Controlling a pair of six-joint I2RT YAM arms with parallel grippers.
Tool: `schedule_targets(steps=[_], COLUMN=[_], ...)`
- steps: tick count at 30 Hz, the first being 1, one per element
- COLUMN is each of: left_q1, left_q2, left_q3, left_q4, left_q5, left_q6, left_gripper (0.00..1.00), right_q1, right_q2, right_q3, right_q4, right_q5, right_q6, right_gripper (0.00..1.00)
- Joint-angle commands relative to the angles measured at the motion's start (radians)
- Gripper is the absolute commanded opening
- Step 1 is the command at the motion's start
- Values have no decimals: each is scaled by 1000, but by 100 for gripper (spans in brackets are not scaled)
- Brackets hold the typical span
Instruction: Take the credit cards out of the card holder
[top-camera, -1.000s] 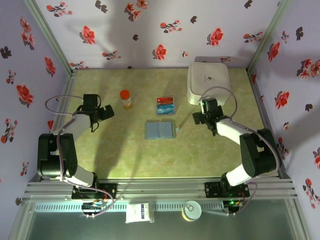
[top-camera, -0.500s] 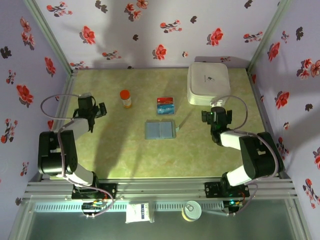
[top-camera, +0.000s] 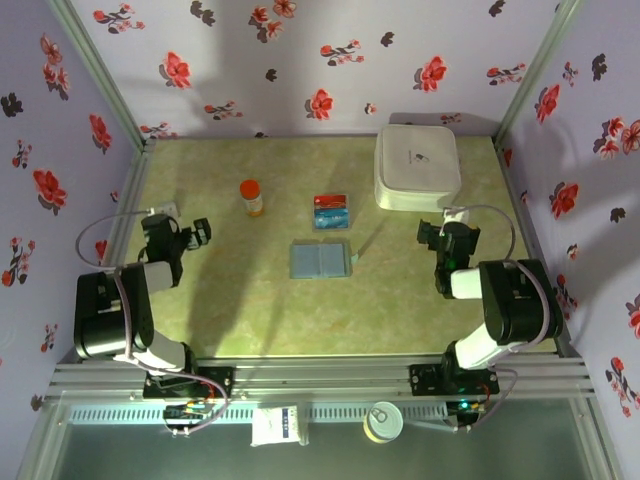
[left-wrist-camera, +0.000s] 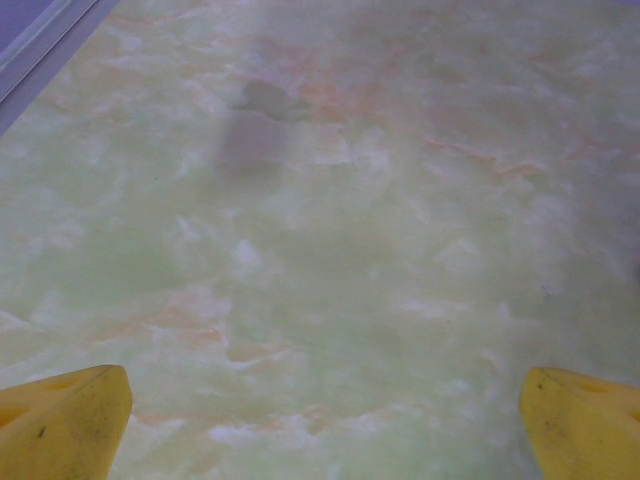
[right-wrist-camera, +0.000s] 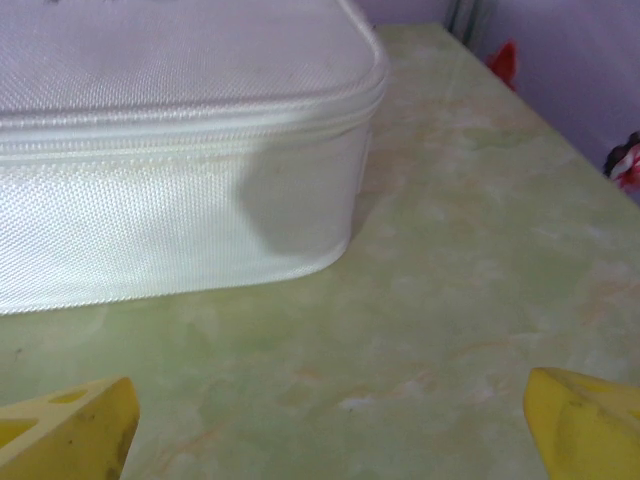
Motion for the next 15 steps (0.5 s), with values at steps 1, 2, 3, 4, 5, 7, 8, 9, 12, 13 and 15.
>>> schedule_targets(steps=[1, 2, 3, 4, 5, 7, 8, 9, 12, 13, 15], left_q1=[-9, -15, -22, -30, -42, -59, -58, -58, -83, -99, -110], left_q2=[-28, -26, -24, -17, -5, 41, 49, 33, 44, 48, 49], left_q3=[-46, -56, -66, -76, -93, -121, -126, -117, -93, -88, -87], left_q4=[175, 196, 214, 242, 281, 370, 390, 341, 315, 316, 313], left_q5=[54, 54, 53, 50, 40, 12, 6, 1, -51, -80, -104], left_q6=[49, 57, 66, 77, 86, 96, 89, 95, 107, 107, 134], left_gripper=[100, 100, 100, 100, 100, 100, 100, 100, 100, 100, 100], right_q1=[-17, -18, -20, -19, -20, -20, -20, -20, -21, -21, -21], right_q2=[5, 3, 0, 3, 2, 1, 3, 3, 2, 3, 2], right_q3=[7, 9, 10, 8, 8, 9, 11, 10, 12, 10, 12], right_q4=[48, 38, 34, 41, 40, 38, 37, 36, 34, 36, 34], right_q5=[-46, -45, -46, -45, -45, -45, -48, -49, -50, -50, -50], right_q6=[38, 41, 40, 39, 39, 39, 41, 41, 41, 41, 41], right_gripper=[99, 99, 99, 99, 99, 99, 99, 99, 99, 99, 99])
